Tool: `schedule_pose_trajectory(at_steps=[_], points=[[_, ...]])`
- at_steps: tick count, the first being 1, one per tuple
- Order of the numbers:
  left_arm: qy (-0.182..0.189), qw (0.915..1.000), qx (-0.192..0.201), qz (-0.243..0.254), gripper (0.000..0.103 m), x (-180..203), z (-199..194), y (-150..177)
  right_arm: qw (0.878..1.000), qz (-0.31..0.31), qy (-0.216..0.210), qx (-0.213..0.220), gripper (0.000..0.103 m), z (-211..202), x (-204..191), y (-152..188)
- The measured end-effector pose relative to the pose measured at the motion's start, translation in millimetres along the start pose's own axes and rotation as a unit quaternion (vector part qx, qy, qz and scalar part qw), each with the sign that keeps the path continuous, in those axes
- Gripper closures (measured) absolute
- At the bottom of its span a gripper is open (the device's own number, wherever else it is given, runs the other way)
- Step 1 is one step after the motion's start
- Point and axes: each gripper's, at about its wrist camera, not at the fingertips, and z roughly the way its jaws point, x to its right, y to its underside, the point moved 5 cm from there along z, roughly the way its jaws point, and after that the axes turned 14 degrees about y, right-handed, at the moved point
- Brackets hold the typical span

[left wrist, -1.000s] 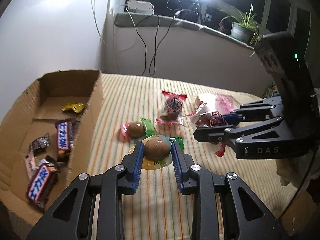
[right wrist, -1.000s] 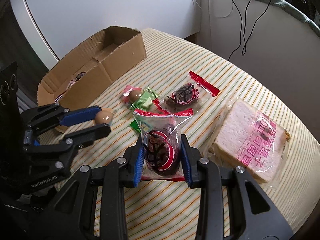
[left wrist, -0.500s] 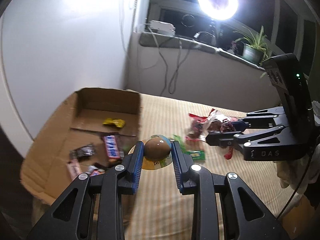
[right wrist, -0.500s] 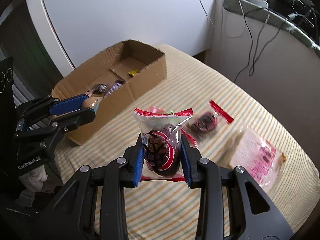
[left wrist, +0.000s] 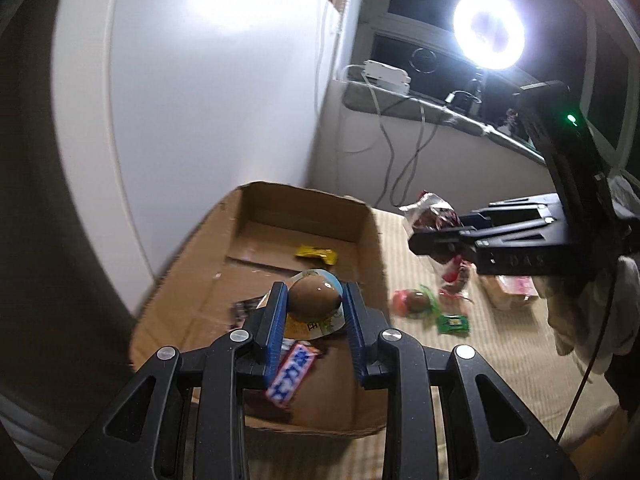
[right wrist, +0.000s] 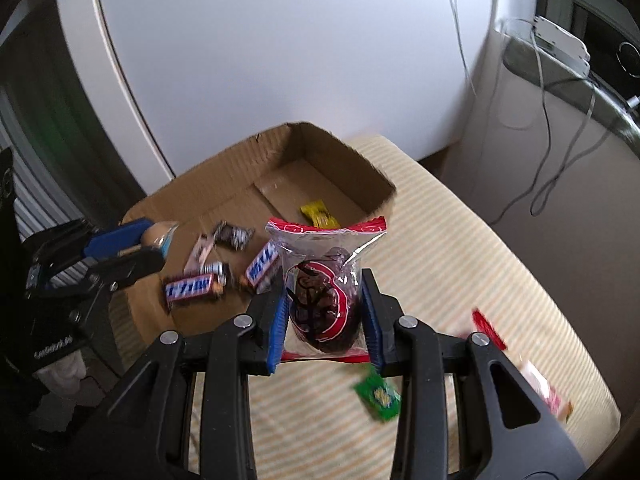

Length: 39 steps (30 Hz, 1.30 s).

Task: Organize snacks
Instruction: 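Carry the egg and red packet into the box and open both tools, then move both open tools back over the remaining candies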

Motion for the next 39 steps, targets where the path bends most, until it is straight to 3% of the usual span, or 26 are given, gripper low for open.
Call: schedule_pose_trajectory(at_steps=[15,26,28,31,39], points=[[-0.018,0.9997,-0.005,-0.018,0.076,-36.1,-8.7,9.3,0.999,-0.027,-0.009,-0.014,0.069,53.4,-42.6,-56.0],[-0.015,0.9995,-0.011,-0.025,0.073,-44.5,-4.3,8.0,0.999,-0.031,-0.001,-0.034,0.068,83.4,-51.6,-62.8],[-0.017,0.9994,-0.01,-0.028,0.073,-45.4,-2.9,7.2,0.999,-0.03,0.001,-0.035,0.063,85.2,-51.6,-64.3],[-0.019,0.9994,-0.01,-0.028,0.067,-42.7,-2.6,5.5,0.999,-0.029,0.003,-0.028,0.042,85.7,-49.8,-66.7],[-0.019,0.9996,-0.001,-0.018,0.065,-28.4,-8.9,1.8,1.0,-0.026,0.004,-0.012,0.041,70.7,-41.1,-68.1]])
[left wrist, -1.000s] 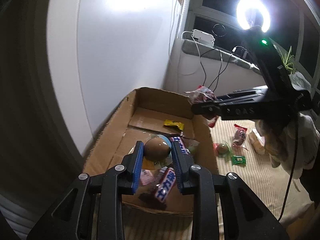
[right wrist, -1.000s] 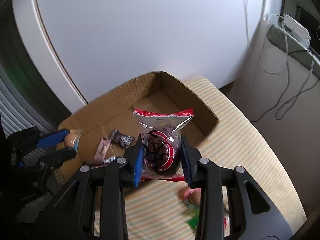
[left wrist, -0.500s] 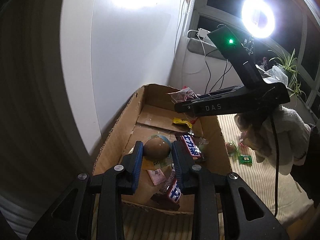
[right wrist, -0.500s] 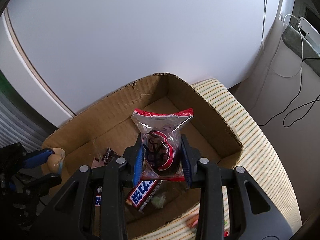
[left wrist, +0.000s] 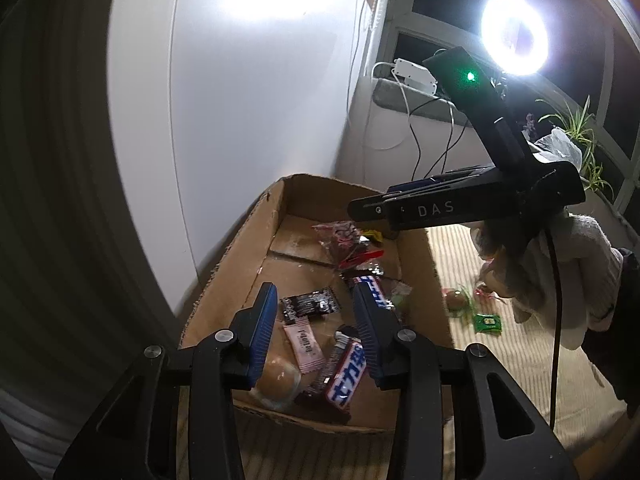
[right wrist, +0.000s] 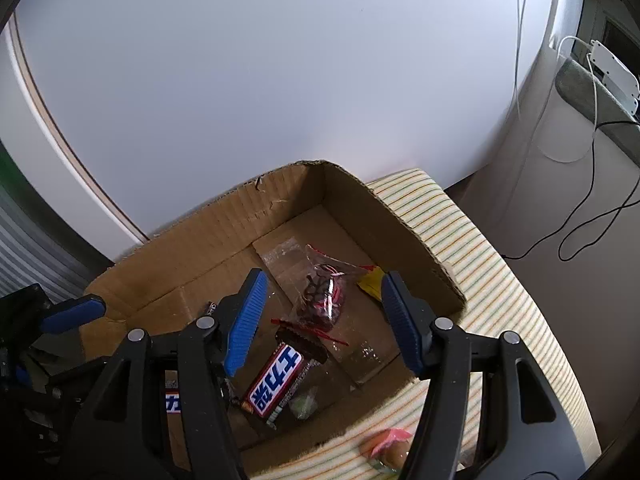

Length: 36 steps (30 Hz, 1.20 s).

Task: Organize snacks
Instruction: 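Move both open tools back over the remaining candies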

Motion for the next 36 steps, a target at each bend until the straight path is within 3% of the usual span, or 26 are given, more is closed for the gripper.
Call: schedule_pose_trajectory(at_steps=[8,18,28,32,36], points=[[0.024,0.9996,0.006,0.016,0.065,33.8,-2.7,-0.3,1.0,0.018,0.006,0.016,0.041,-33.9,34.9,17.5],[0.081,0.9949,-0.014,0.057,0.065,105.8,21.6,6.6,0.998,0.044,0.031,0.009,0.041,-66.6,112.2,69.0],[0.132,0.9867,-0.066,0.069,0.065,158.1,60.5,30.5,0.996,0.068,0.032,-0.043,0.041,-54.6,145.6,118.6],[0.144,0.9828,-0.096,0.063,0.065,166.5,82.0,42.9,0.993,0.092,-0.005,-0.075,0.041,-44.5,147.4,129.2],[0.144,0.981,-0.115,0.06,0.065,166.1,99.4,50.0,0.989,0.101,-0.008,-0.11,0.041,-31.5,142.7,138.2]])
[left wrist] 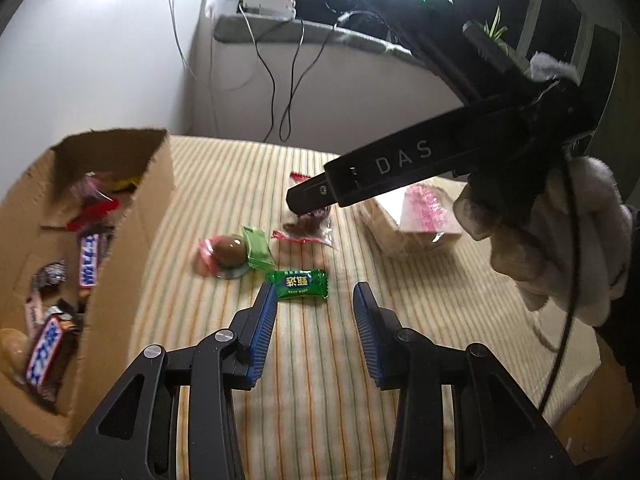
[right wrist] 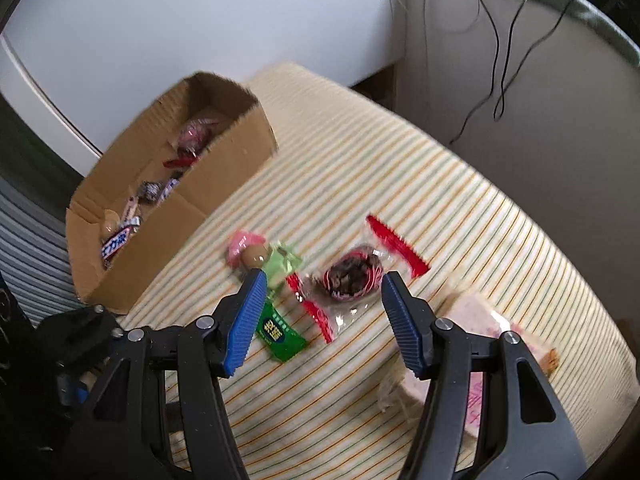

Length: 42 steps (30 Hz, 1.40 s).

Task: Organize snacks
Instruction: 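Move both open tools back over the remaining candies, then grasp the green candy with the left tool while the right tool grasps another red packet, then carry the green candy and red packet into the box and open both tools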

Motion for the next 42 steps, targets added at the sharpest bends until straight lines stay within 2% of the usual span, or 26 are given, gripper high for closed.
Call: schedule_pose_trajectory(at_steps=[4,12,15,17,20,24,26,28,31,42], points=[[-0.005,0.9999,-0.008,-0.006,0.064,-8.3,13.6,0.1,0.999,0.031,-0.002,-0.041,0.041,15.9,3.3,3.1],[-0.013,0.9997,-0.016,-0.011,0.05,-15.8,28.9,-0.8,0.99,0.108,-0.012,-0.087,0.041,42.3,21.6,0.3],[-0.014,0.9996,-0.021,-0.016,0.05,-17.8,36.6,-3.1,0.988,0.122,-0.009,-0.093,0.041,51.1,25.1,-0.7],[-0.021,0.9993,-0.029,-0.013,0.05,-18.3,41.3,-2.6,0.987,0.129,-0.005,-0.09,0.046,53.5,26.2,-2.5],[-0.035,0.9982,-0.049,-0.008,0.05,-18.1,50.8,-0.6,0.989,0.122,0.005,-0.089,0.049,55.3,23.6,-5.3],[-0.05,0.9972,-0.056,-0.001,0.05,-17.8,57.6,-4.4,0.991,0.104,0.022,-0.085,0.056,55.4,15.5,-6.5],[-0.053,0.9969,-0.058,0.002,0.051,-17.3,59.9,-5.2,0.991,0.103,0.021,-0.084,0.059,55.1,11.9,-7.2],[-0.055,0.9969,-0.056,0.004,0.061,-16.8,59.2,-5.3,0.991,0.108,0.016,-0.082,0.06,54.1,13.0,-6.5],[-0.052,0.9974,-0.05,-0.002,0.07,-18.9,58.6,-3.1,0.991,0.106,0.015,-0.079,0.061,51.9,12.4,-2.9],[-0.029,0.999,-0.03,-0.014,0.072,-27.4,53.7,0.1,0.993,0.106,0.008,-0.047,0.062,20.7,7.7,15.8]])
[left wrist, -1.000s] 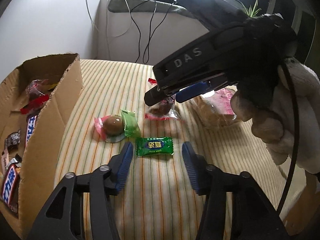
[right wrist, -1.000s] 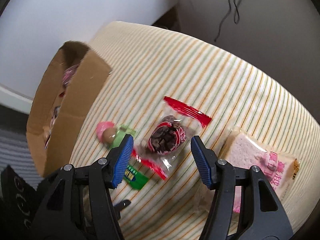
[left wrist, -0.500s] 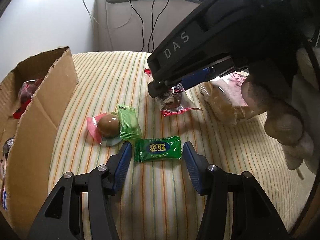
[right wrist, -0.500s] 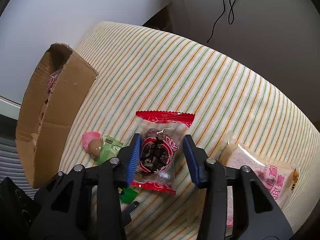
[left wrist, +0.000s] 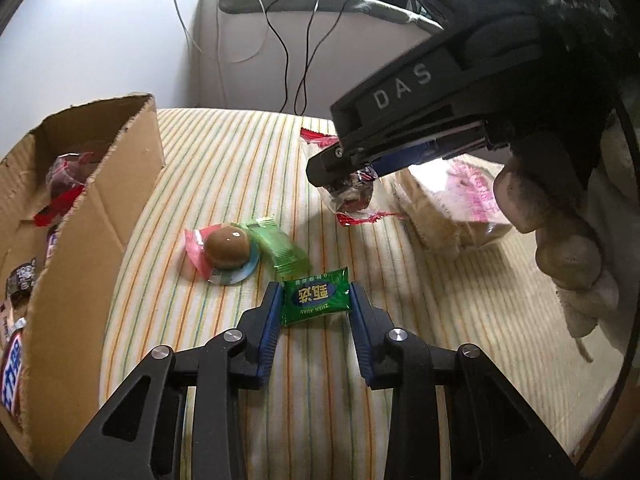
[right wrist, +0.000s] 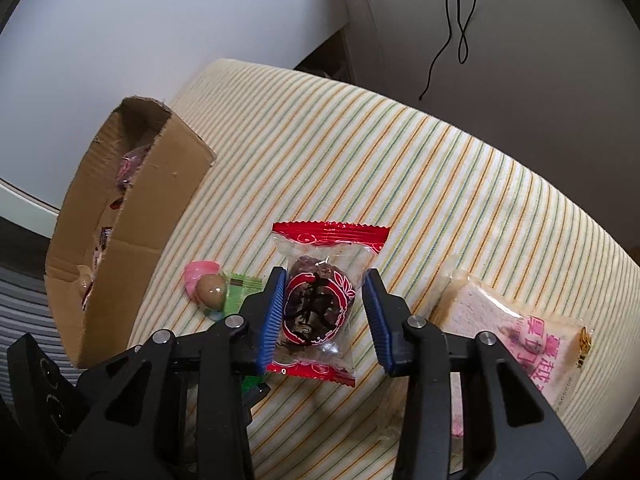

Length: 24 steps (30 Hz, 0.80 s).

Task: Organize snacks
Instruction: 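Carry the green candy and red packet into the box and open both tools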

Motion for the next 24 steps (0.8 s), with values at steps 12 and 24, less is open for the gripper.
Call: schedule_pose_trajectory(at_steps=[12,24], points=[[0.008,0.9994,0.034,0.001,0.072,11.0,-33.4,5.5,1.0,-0.009,-0.003,0.029,0.062,-30.9,4.3,0.0],[-0.01,0.9962,0.086,-0.004,0.072,-1.6,-90.8,-3.6,0.997,-0.039,-0.004,0.064,0.062,-65.0,-23.3,-15.7]])
